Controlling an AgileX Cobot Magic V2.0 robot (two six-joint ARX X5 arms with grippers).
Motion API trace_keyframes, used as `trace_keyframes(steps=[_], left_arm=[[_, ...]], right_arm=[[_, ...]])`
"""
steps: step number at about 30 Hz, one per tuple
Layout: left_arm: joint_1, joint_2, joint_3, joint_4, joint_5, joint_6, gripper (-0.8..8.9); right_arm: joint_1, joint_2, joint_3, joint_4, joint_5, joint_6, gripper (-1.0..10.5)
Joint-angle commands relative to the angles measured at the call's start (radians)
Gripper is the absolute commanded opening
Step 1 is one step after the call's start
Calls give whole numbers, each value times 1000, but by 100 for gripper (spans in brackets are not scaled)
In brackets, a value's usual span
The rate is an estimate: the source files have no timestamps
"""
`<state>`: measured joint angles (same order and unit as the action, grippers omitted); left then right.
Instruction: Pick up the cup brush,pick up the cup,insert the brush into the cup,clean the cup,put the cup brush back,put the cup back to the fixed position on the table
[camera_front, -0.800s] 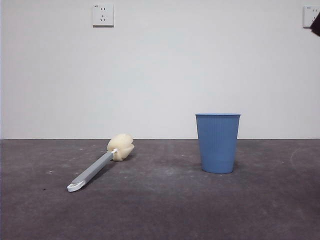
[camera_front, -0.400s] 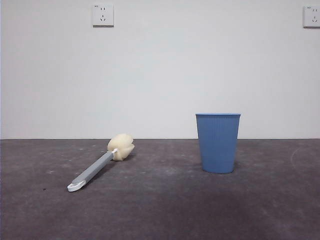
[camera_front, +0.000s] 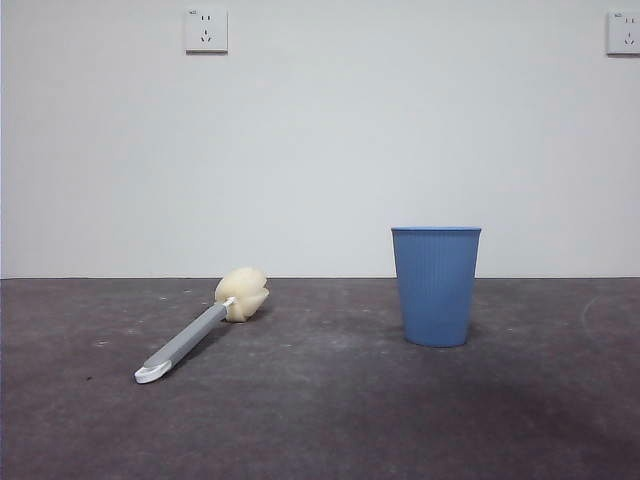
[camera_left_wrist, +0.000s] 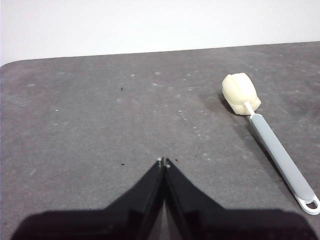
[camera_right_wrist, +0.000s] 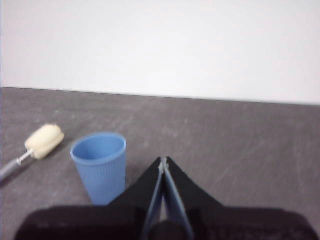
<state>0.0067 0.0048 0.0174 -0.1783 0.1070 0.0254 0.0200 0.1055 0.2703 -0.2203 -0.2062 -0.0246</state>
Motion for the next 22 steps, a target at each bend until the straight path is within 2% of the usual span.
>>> trace_keyframes(steps=[1, 4, 8, 14, 22], left_arm=[[3, -1, -13, 2, 0, -3, -3], [3, -1, -13, 2, 0, -3, -3], [3, -1, -13, 2, 0, -3, -3], [3, -1, -13, 2, -1, -3, -3], [3, -1, -13, 2, 0, -3, -3]], right_arm=[[0, -36, -113, 55, 3, 84, 1], [0, -73, -193, 63, 3, 137, 1], [1, -105, -262, 61, 2, 163, 1], [0, -104, -265, 53, 4, 149, 1], [1, -104, -265, 56, 4, 166, 1]])
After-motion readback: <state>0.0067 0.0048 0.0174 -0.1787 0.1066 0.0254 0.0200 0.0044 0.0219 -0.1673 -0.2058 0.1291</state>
